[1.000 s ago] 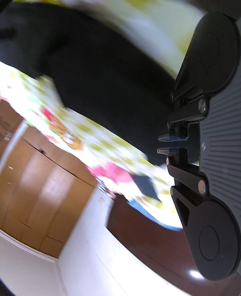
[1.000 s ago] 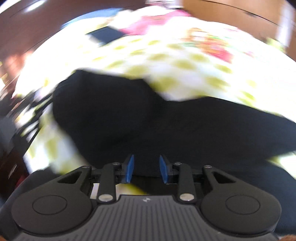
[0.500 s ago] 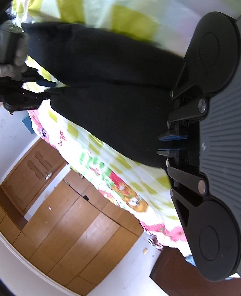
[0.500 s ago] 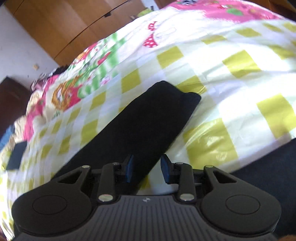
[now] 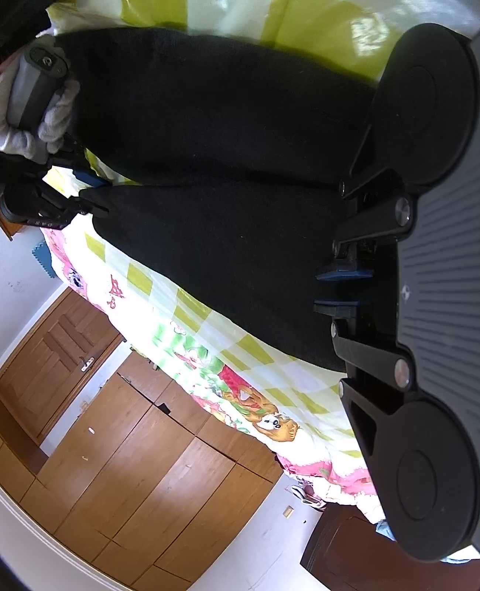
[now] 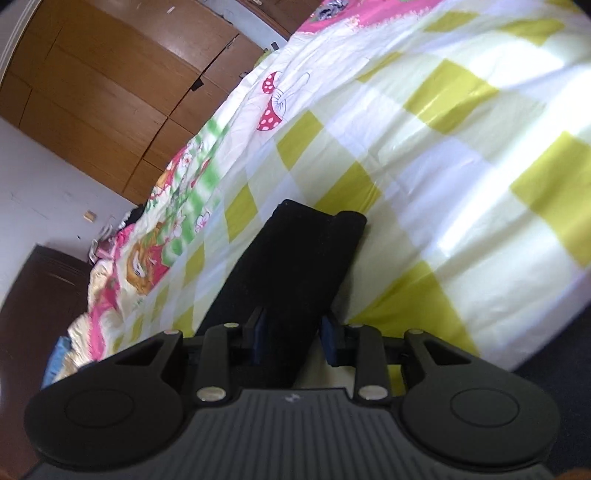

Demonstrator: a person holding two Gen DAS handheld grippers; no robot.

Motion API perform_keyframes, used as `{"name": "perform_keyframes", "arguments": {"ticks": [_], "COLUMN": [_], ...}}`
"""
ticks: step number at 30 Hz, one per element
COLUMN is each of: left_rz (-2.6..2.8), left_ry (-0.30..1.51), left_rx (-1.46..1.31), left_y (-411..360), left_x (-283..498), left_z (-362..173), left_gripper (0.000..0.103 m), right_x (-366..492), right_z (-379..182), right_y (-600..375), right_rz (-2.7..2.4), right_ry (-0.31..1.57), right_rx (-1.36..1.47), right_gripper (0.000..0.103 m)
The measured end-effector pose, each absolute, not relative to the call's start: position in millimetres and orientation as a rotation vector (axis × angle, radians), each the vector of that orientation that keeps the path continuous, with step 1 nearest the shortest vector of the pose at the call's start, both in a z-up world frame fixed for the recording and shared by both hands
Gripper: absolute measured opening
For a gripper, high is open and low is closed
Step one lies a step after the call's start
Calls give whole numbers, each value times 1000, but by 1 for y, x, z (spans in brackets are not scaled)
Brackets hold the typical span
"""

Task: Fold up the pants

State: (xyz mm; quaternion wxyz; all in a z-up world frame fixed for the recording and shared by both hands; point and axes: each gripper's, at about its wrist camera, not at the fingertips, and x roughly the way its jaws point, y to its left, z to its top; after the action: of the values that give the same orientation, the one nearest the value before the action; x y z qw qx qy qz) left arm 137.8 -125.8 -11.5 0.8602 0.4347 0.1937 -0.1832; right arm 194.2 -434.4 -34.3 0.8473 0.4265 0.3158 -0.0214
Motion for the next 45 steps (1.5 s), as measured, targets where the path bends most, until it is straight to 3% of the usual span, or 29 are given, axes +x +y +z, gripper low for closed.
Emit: {"name": "perform_keyframes", "arguments": {"ticks": [1,2,3,9,16,18,23,26,31,35,40,45], "left_rz": [-383,-383,-380,-373,-392,-418,-517,-549,-556,-553,-569,-570], "left_ry": [416,426,432,411,298,297,362,373,384,383,375,372], "left_rx": [902,894,892,913,896,913,990,1041,1048,1049,1052,1077], "left_y": [-128,-128,-129,-139,-147,-151,-166,-174,-187,-195,-193,-195], "left_x": [140,144,146,152,129,120,102,92,94,100,94,92], "left_z": [-11,-10,-10,-3,29,25,-7,-20,-20,-18,-19,-27], "left_gripper": [29,29,29,29,30,30,30,30,30,30,30,29], "right_x": [199,203,207,176,69,44,16,0,6,4,-32,-36], "right_z": [-36,-37,-35,32,112,100,-2,-29,-28,-25,-6,-31], "right_y": [-435,-435,-436,-437,-442,-448,-481,-494,-504,-508,-499,-502], "right_rz": [-45,-49,-56,88,186,128,-108,-114,-104,-133,-123,-174], "right_ry": [663,667,675,550,373,385,584,569,527,502,403,467], "right_rx": [917,935,947,930,835,799,916,1030,1064,1101,1050,1090], "right_gripper": [25,9,5,5,5,5,6,8,14,6,5,6]}}
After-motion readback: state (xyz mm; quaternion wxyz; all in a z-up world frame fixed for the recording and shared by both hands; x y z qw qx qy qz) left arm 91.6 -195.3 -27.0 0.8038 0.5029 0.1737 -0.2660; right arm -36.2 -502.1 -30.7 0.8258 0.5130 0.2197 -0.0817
